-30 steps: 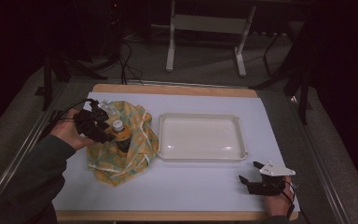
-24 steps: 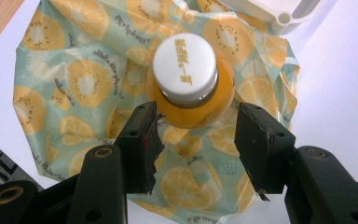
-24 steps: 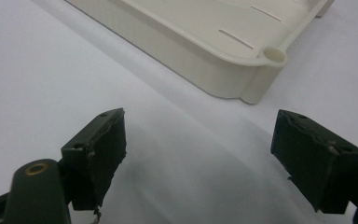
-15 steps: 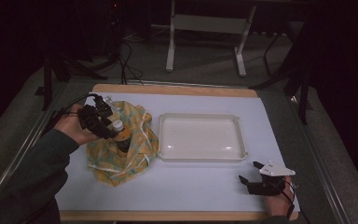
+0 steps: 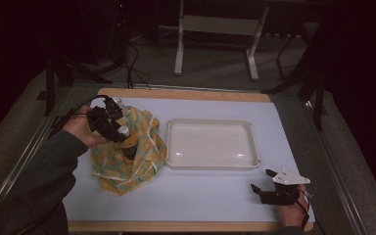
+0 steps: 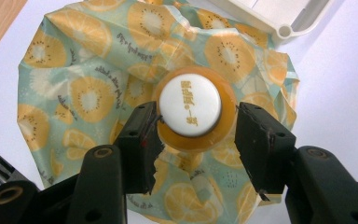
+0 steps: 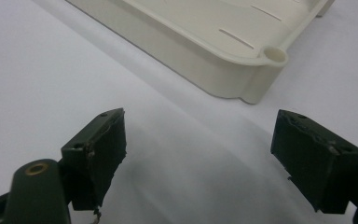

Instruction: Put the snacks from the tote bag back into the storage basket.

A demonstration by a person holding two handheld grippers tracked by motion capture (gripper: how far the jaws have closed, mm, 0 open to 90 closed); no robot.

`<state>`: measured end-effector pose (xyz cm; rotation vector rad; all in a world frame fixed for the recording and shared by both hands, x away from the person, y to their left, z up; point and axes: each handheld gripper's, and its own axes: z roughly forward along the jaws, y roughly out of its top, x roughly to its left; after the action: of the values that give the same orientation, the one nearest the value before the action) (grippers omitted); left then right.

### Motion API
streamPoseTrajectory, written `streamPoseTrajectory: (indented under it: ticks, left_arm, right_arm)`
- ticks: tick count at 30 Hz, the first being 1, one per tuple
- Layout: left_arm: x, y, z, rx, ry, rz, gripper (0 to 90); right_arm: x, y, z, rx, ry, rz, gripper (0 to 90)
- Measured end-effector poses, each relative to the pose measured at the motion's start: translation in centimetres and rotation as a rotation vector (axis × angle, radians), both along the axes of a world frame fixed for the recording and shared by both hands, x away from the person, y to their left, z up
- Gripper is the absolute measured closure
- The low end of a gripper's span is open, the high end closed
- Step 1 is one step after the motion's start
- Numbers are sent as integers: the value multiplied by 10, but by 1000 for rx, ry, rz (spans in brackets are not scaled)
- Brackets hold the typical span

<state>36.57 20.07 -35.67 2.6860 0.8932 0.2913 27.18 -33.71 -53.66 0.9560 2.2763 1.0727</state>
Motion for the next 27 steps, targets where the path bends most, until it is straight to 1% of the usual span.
streamPoseTrajectory:
  ticks: [1, 3, 4, 5, 6, 10, 12, 15, 18, 24, 27]
  left_arm:
    - [4, -3, -2, 10, 14, 12, 508]
    - [6, -4, -3, 20, 28, 30, 509]
    - [6, -4, -3, 20, 28, 30, 509]
    - [8, -7, -5, 29, 40, 41, 509]
    - [9, -7, -6, 34, 44, 38, 509]
    - [11, -11, -8, 25, 49, 43, 510]
    - [11, -11, -8, 28, 52, 40, 513]
    - [14, -11, -9, 26, 60, 56, 541]
    - [16, -10, -8, 16, 79, 80, 563]
    - [18, -12, -9, 14, 99, 97, 550]
    - [18, -13, -9, 15, 97, 104, 545]
  right_arm:
    - [0, 0, 0, 1, 0, 0, 175]
    - [0, 0, 0, 1, -1, 0, 175]
    - [0, 0, 0, 1, 0, 0, 175]
    - [0, 0, 0, 1, 0, 0, 175]
    - [0, 0, 0, 1, 0, 0, 175]
    - [0, 0, 0, 3, 0, -1, 175]
    - [0, 0, 0, 4, 0, -1, 175]
    - [0, 0, 0, 3, 0, 0, 175]
    - [0, 0, 0, 3, 2, -1, 175]
    - [0, 0, 0, 3, 2, -1, 175]
    - [0, 0, 0, 3, 2, 0, 175]
